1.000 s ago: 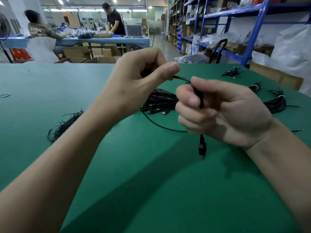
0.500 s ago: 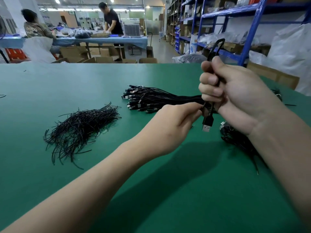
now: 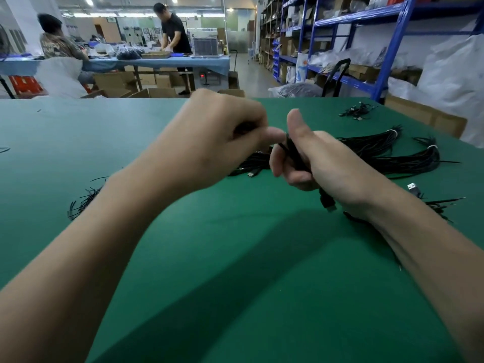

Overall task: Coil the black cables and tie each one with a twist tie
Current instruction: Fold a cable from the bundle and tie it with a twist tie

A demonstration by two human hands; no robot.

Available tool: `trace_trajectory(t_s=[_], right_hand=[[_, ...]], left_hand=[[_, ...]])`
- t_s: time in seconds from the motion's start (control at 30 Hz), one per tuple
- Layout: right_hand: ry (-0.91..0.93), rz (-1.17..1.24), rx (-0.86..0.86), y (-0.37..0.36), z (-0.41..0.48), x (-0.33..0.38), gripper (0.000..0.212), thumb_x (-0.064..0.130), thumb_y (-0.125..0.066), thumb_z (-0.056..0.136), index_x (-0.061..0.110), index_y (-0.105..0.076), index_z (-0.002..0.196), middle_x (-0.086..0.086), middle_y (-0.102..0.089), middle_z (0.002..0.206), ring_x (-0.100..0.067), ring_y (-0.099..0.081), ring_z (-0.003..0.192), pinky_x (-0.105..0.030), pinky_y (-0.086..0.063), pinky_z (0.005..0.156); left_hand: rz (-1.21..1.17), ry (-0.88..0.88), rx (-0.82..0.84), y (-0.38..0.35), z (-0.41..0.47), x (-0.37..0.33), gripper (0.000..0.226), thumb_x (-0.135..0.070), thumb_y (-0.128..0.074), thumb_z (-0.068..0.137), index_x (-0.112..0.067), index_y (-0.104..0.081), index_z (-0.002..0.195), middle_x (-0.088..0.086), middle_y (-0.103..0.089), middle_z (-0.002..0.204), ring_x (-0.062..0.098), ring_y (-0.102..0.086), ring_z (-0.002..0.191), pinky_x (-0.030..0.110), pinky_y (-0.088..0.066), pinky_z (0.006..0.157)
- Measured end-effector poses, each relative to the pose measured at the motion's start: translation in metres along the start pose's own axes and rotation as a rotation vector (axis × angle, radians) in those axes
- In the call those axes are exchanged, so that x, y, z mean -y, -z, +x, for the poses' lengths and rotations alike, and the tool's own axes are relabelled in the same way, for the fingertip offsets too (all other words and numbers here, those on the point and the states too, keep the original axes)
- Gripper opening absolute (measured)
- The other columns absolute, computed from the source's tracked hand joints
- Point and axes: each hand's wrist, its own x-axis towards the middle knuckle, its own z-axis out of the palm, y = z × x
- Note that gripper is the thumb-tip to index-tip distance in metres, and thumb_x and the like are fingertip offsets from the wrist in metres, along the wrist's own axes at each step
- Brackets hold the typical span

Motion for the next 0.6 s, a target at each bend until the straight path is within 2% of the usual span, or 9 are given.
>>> trace_trajectory(t_s=[0.1, 0.17, 0.23, 0.33, 0.37, 0.4, 0.47, 0.5, 0.6], right_hand=[[-0.086, 0.263, 0.339, -0.002, -0.007, 0.006, 0.074, 0.073, -0.02, 0.09, 0.015, -0.062, 0.07, 0.005, -0.031, 0.051, -0.012, -0.023, 0.048, -0.024, -0.019, 0.047], [-0.071, 0.459, 0.525, -0.001, -0.012, 0.009, 0.062, 0.06, -0.026, 0.097, 0.014, -0.062, 0.074, 0.005, -0.029, 0.054, -0.013, -0.02, 0.05, -0.028, -0.015, 0.05], [-0.019, 0.646, 0.604, 0.001, -0.014, 0.013, 0.047, 0.041, -0.03, 0.101, 0.012, -0.061, 0.08, 0.003, -0.026, 0.056, -0.012, -0.021, 0.051, -0.027, -0.015, 0.05], [0.081, 0.775, 0.504, 0.004, -0.013, 0.018, 0.04, 0.028, -0.028, 0.104, 0.012, -0.058, 0.083, 0.005, -0.024, 0.056, -0.009, -0.022, 0.049, -0.024, -0.017, 0.048], [0.106, 0.806, 0.441, 0.005, -0.012, 0.019, 0.04, 0.028, -0.027, 0.105, 0.012, -0.057, 0.084, 0.006, -0.025, 0.056, -0.008, -0.021, 0.048, -0.023, -0.018, 0.047], [0.125, 0.836, 0.372, 0.007, -0.01, 0.02, 0.04, 0.028, -0.026, 0.107, 0.012, -0.056, 0.086, 0.007, -0.028, 0.055, -0.007, -0.023, 0.048, -0.022, -0.02, 0.047], [0.135, 0.872, 0.219, 0.009, -0.006, 0.02, 0.039, 0.029, -0.025, 0.109, 0.012, -0.054, 0.089, 0.008, -0.035, 0.056, -0.006, -0.028, 0.048, -0.02, -0.026, 0.048], [0.129, 0.873, 0.136, 0.009, -0.004, 0.019, 0.038, 0.029, -0.025, 0.11, 0.013, -0.053, 0.091, 0.007, -0.038, 0.057, -0.006, -0.031, 0.048, -0.019, -0.028, 0.049], [0.125, 0.717, -0.134, 0.009, 0.0, 0.015, 0.034, 0.027, -0.029, 0.111, 0.011, -0.054, 0.094, 0.002, -0.052, 0.062, -0.011, -0.044, 0.053, -0.021, -0.039, 0.052]], left_hand=[[-0.215, 0.053, -0.043, 0.003, -0.002, 0.005, 0.041, -0.049, -0.066, 0.09, -0.011, -0.064, 0.074, -0.001, -0.05, 0.057, 0.011, -0.039, 0.054, 0.019, -0.029, 0.05], [-0.455, 0.085, -0.059, -0.003, -0.002, 0.009, 0.035, -0.043, -0.07, 0.091, -0.015, -0.06, 0.073, 0.001, -0.046, 0.059, 0.01, -0.034, 0.055, 0.024, -0.028, 0.05], [-0.664, 0.127, -0.091, -0.016, -0.004, 0.01, 0.027, -0.028, -0.064, 0.098, -0.017, -0.058, 0.075, 0.006, -0.043, 0.062, 0.019, -0.033, 0.059, 0.033, -0.028, 0.052], [-0.808, 0.235, -0.09, -0.044, -0.006, 0.0, 0.029, -0.02, -0.046, 0.106, -0.003, -0.057, 0.085, 0.021, -0.041, 0.069, 0.023, -0.035, 0.069, 0.045, -0.03, 0.057], [-0.838, 0.273, -0.068, -0.052, -0.007, -0.004, 0.032, -0.017, -0.043, 0.107, 0.007, -0.056, 0.091, 0.021, -0.042, 0.07, 0.022, -0.036, 0.07, 0.045, -0.031, 0.058], [-0.854, 0.296, -0.045, -0.059, -0.009, -0.008, 0.031, -0.013, -0.041, 0.108, 0.012, -0.054, 0.095, 0.016, -0.042, 0.069, 0.019, -0.037, 0.068, 0.038, -0.032, 0.058], [-0.798, 0.3, 0.021, -0.07, -0.011, -0.013, 0.026, -0.009, -0.041, 0.107, 0.006, -0.053, 0.09, -0.005, -0.041, 0.064, 0.009, -0.035, 0.061, 0.026, -0.033, 0.056], [-0.724, 0.292, 0.06, -0.072, -0.012, -0.016, 0.025, -0.01, -0.042, 0.106, -0.001, -0.052, 0.086, -0.01, -0.039, 0.063, 0.01, -0.033, 0.06, 0.027, -0.032, 0.057], [-0.479, 0.241, 0.172, -0.075, -0.014, -0.02, 0.027, -0.011, -0.045, 0.106, -0.015, -0.053, 0.081, -0.008, -0.049, 0.066, 0.014, -0.041, 0.061, 0.034, -0.04, 0.064]])
